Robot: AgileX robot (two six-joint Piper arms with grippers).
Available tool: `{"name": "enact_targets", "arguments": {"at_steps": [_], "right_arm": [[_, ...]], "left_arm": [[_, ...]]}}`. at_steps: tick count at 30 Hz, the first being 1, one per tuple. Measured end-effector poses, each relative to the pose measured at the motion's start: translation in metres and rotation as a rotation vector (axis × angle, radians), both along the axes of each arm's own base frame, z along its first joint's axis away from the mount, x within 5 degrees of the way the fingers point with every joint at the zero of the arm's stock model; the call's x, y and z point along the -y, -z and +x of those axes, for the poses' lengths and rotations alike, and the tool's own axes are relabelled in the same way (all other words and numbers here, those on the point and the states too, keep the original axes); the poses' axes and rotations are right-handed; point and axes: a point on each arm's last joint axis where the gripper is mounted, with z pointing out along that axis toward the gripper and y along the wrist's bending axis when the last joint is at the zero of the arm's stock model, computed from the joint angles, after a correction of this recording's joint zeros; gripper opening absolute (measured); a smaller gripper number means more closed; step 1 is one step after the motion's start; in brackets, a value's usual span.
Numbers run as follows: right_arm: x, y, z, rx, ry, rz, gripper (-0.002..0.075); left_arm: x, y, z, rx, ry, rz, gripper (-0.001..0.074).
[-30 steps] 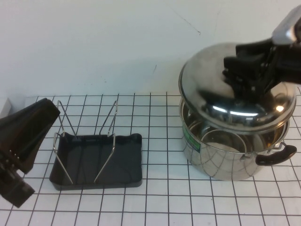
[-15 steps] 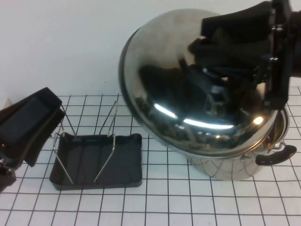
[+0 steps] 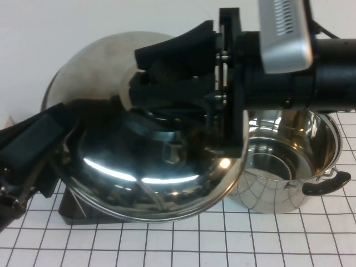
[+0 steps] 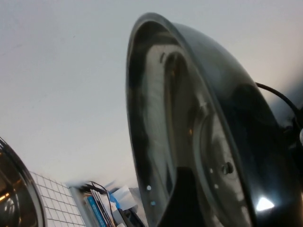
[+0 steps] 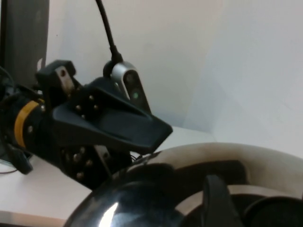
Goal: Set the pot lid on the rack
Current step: Hand over the pot lid
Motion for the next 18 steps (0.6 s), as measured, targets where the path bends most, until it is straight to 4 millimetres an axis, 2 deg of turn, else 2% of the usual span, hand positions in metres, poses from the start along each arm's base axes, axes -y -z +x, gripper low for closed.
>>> {"name": "enact_targets", "arguments": {"at_steps": [2,8,11,16,18], "right_arm": [[-0.007,0.002,0.003,-0.003,-0.002,-0.004,0.0333],[-0.016,0.010,0.014,-0.037,-0.008,-0.006,0.0334],[-0.018,0.013,0.016,-0.077,-0.006,-0.006,0.0334],[-0.018,0.013,0.017,-0.113,0.000,-0.004,0.0343],[-0.018,0.013,0.018,-0.130,0.017,-0.008,0.0429]], "left_arm": [[0.001,-0.001,-0.002,0.025,0.012,0.001,0.0480],[0.001,-0.004,-0.003,0.065,0.018,-0.003,0.0192],[0.001,-0.005,-0.004,0.071,0.027,-0.011,0.0138],[0.001,-0.005,-0.004,0.074,0.031,-0.017,0.0120],[0.001,-0.004,-0.003,0.081,0.018,0.012,0.0064]]}}
